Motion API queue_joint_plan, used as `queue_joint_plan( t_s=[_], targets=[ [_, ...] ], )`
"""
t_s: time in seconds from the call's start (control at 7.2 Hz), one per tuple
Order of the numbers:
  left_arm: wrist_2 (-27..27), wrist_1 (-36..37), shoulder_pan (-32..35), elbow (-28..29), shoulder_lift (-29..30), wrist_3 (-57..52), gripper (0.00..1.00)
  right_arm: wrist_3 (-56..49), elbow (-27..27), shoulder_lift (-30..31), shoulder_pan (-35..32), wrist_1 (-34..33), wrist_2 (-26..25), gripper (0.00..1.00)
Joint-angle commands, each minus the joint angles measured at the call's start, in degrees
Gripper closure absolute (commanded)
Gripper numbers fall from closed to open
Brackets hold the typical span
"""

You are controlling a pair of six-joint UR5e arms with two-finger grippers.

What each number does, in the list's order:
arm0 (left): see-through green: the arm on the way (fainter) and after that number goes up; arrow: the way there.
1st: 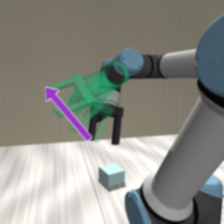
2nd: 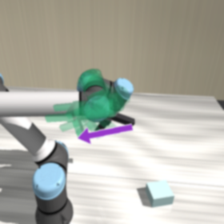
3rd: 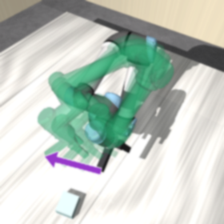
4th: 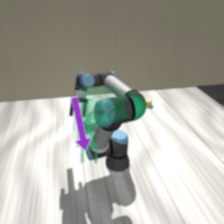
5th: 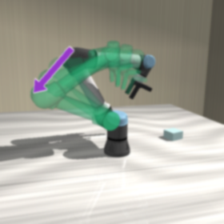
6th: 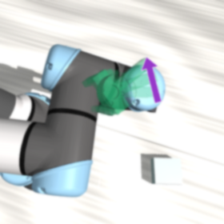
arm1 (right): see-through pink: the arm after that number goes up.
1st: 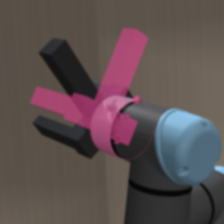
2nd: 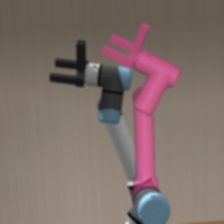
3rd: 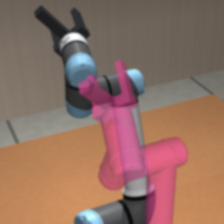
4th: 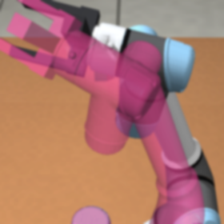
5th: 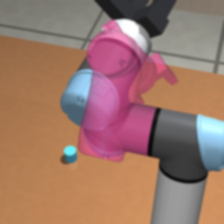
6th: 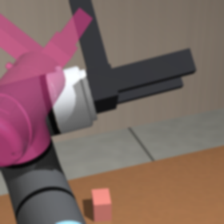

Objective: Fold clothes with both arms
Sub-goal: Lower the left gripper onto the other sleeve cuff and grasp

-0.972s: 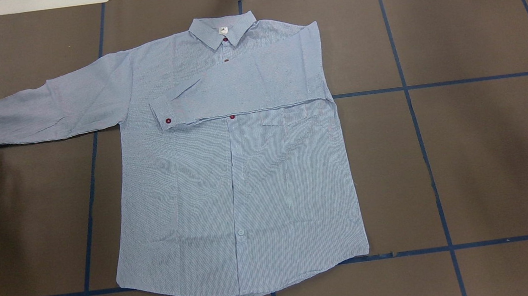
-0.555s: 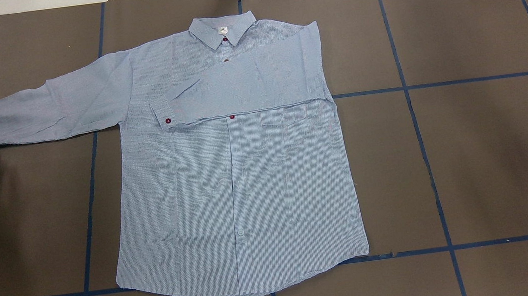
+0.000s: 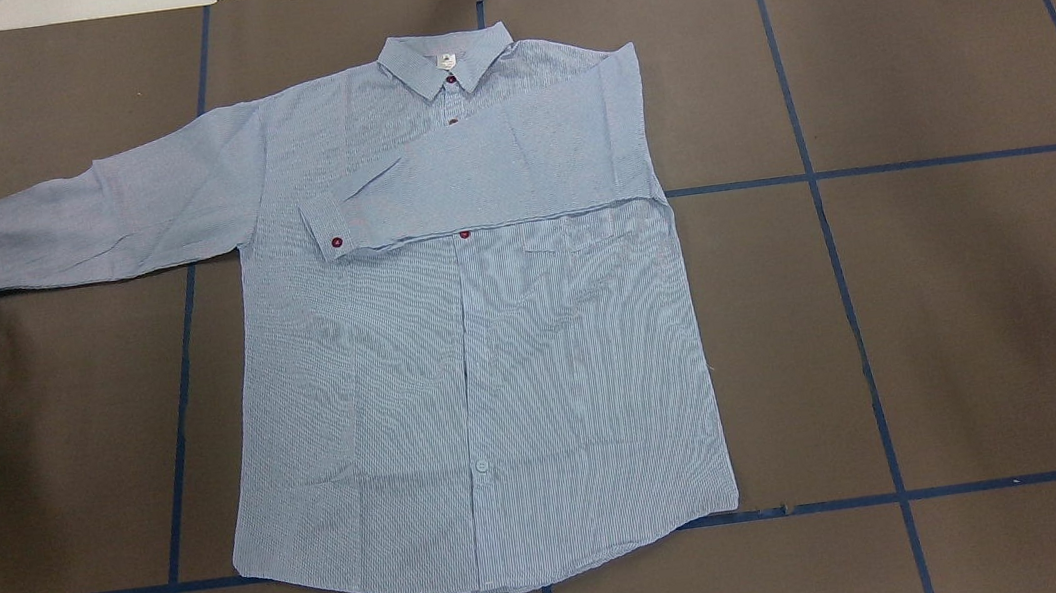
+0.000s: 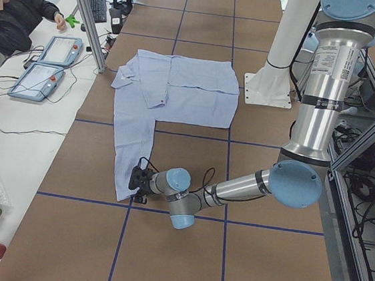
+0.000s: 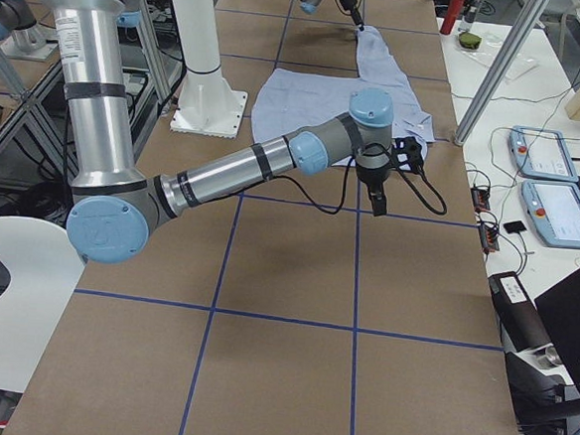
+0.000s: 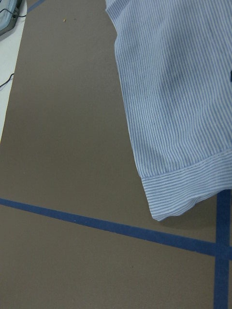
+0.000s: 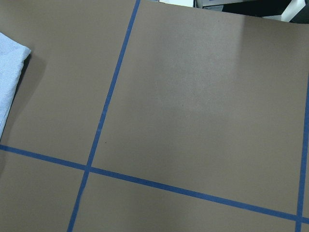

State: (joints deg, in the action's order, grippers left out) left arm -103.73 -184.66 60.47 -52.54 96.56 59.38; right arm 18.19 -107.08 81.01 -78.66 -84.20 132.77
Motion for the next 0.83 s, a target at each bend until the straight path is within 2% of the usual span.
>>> queue_joint_plan(
  t_s=[0.0,0.14,0.28,0.69],
  targets=[
    [0.1,0.0,0.0,0.3,0.2,-0.1,0.54,0.0,-0.3,-0.1,0.0,0.0,0.0,0.00],
    [0.0,0.0,0.0,0.0,-0.1,-0.5,0.84,0.1,-0.3,-0.1,0.0,0.0,0.0,0.00],
    [-0.1,-0.2,0.0,-0.8,-0.4,-0.5,1.00,0.1,-0.4,-0.1,0.0,0.0,0.0,0.00],
    [-3.3,1.0,0.2,-9.2,-0.7,-0.6,1.00,0.2,-1.2,0.0,0.0,-0.1,0.0,0.00]
  ],
)
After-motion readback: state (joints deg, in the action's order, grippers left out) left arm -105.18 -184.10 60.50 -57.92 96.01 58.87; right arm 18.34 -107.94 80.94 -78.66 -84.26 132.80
